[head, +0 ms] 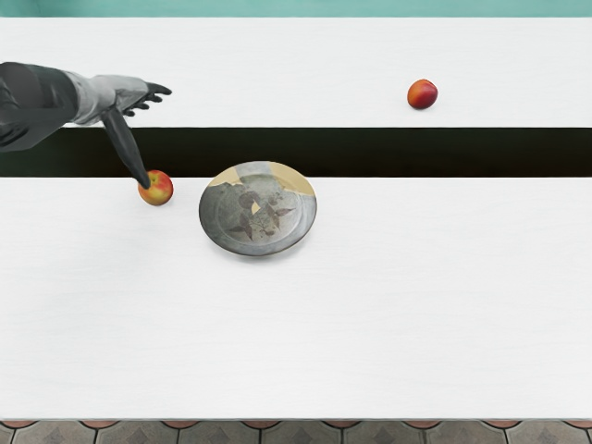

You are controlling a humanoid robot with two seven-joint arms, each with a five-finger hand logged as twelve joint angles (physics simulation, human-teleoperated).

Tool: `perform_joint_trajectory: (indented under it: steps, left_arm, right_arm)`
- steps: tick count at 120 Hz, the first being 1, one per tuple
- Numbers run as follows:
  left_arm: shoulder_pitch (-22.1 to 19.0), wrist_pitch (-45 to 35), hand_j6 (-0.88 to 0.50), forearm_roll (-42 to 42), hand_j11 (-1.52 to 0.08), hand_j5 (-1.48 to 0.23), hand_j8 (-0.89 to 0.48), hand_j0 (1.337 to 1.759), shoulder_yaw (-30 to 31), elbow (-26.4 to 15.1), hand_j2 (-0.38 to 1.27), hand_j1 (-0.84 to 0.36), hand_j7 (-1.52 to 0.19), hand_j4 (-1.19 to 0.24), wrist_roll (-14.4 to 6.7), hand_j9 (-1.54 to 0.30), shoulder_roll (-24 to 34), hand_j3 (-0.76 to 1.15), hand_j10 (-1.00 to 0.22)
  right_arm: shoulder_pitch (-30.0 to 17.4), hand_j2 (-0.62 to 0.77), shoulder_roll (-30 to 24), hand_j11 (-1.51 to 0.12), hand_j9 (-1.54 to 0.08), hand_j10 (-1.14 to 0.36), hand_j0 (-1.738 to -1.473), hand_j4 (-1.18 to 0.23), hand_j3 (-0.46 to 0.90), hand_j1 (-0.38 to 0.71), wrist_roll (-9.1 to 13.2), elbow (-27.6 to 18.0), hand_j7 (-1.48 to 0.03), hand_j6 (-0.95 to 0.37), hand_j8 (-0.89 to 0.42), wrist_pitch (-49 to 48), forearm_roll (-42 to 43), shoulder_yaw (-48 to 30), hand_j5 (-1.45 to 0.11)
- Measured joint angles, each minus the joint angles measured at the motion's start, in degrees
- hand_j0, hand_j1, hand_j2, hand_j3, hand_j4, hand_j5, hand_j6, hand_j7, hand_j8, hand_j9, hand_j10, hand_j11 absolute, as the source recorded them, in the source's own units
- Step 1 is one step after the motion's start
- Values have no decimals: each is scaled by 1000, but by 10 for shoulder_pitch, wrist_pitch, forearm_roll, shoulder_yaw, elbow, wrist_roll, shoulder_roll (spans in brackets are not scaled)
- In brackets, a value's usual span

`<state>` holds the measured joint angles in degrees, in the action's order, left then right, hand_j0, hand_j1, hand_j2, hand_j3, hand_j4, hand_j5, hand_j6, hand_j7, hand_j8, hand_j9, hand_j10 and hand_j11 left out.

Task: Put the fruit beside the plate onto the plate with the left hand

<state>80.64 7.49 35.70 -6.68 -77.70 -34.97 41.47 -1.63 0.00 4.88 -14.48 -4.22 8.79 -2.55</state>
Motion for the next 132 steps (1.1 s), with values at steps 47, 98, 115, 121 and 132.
perform_joint_trajectory:
  steps: [47, 98, 115, 121, 132]
  left_arm:
    - [9, -62, -29, 142, -31, -32, -29, 1658, 111, -14, 6, 322, -32, -28, 0, -31, -62, 0, -27]
    - [-14, -139, -196, 183, -248, -248, -196, 1658, 157, 19, 40, 122, -248, -195, 0, -248, -85, 0, -194]
    - [-28, -153, -250, 187, -318, -318, -249, 1658, 167, 21, 51, 58, -318, -248, 0, -318, -111, 0, -248]
    - [-33, -160, -269, 188, -343, -344, -269, 1658, 169, 22, 55, 34, -343, -268, 0, -343, -111, 0, -267]
    - [-40, -167, -299, 188, -382, -383, -298, 1658, 171, 22, 62, -2, -382, -297, 0, -382, -111, 0, -297]
  right_arm:
    - [0, -4, 0, -24, -24, -18, -1658, -18, 0, -327, 0, 0, -24, -18, -18, 0, 0, 0, -24]
    - [0, -4, 0, -24, -24, -18, -1658, -18, 0, -327, 0, 0, -24, -18, -18, 0, 0, 0, -24]
    - [0, -4, 0, -24, -24, -18, -1658, -18, 0, -327, 0, 0, -24, -18, -18, 0, 0, 0, -24]
    - [0, -4, 0, -24, -24, -18, -1658, -18, 0, -327, 0, 0, -24, -18, -18, 0, 0, 0, -24]
    - [0, -4, 0, -24, -24, -18, -1658, -18, 0, -327, 0, 0, -24, -18, -18, 0, 0, 0, -24]
